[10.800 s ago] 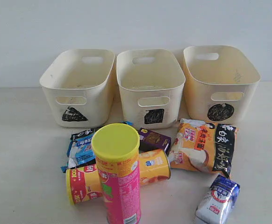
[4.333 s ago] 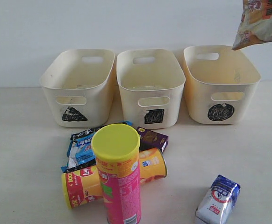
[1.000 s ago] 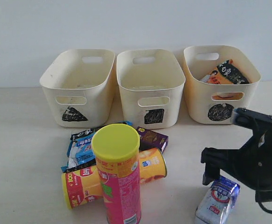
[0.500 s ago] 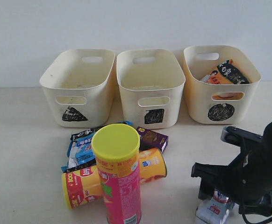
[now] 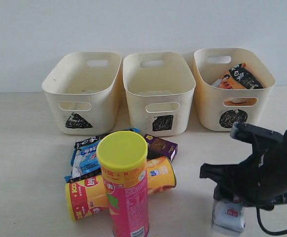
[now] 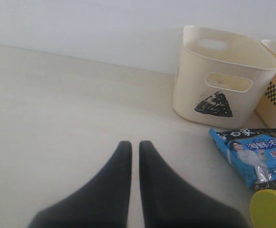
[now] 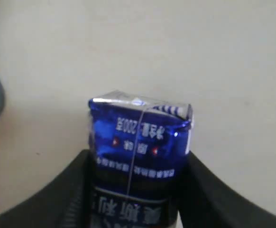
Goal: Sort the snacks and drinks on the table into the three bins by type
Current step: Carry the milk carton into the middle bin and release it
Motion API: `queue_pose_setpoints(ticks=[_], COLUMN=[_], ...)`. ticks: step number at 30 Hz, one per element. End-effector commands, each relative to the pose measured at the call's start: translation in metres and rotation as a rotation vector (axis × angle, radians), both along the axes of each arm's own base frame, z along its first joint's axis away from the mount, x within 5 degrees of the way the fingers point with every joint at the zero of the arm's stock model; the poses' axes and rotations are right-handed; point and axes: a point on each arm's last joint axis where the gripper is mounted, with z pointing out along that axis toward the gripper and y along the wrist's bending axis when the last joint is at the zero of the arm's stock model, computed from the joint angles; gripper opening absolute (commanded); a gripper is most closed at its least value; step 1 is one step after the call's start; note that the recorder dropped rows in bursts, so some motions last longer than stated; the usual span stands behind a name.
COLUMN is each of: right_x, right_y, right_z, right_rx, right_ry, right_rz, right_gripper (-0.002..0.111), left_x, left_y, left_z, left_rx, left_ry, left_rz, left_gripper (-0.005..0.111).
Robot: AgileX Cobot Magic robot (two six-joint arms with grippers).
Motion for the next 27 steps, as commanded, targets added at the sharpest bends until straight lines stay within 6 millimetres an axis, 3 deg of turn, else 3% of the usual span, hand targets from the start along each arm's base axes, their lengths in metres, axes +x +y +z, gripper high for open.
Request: queue_pose_setpoints(ticks=[1, 10, 15, 17, 22, 27], right_x=[0.008, 0.038, 0.057, 0.066, 0.094, 0.128], right_y=[0.001, 0.012, 0.018, 0.022, 0.033, 0.048], right_z=[0.043, 0.161, 0.204, 0.211, 0.203, 0.169], right_rx=[0.045, 0.099, 0.076, 0.049, 0.032, 0.013], right_ry=[-0.284, -0.839, -1.073, -1.154, -1.216, -1.185], right_rz=[0.070, 0.153, 0.171, 0.178, 0.166, 0.167], right_gripper=[0.001, 0.001, 0.001, 0.001, 0.001, 0.001], left_x=[0.000, 0.000, 0.000, 0.000, 0.000, 0.000], left_y=[0.000, 0.000, 0.000, 0.000, 0.000, 0.000], left_z=[-0.001, -0.001, -0.001, -0.001, -0.001, -0.001], left_rx=[-0.008, -0.008, -0.008, -0.008, -0.008, -0.008], left_ry=[-0.004, -0.004, -0.004, -0.004, -0.004, -0.004], left_rz=[0.001, 0.001, 0.001, 0.001, 0.001, 0.001], left_gripper=[0.005, 0.005, 0.005, 0.005, 0.005, 0.005])
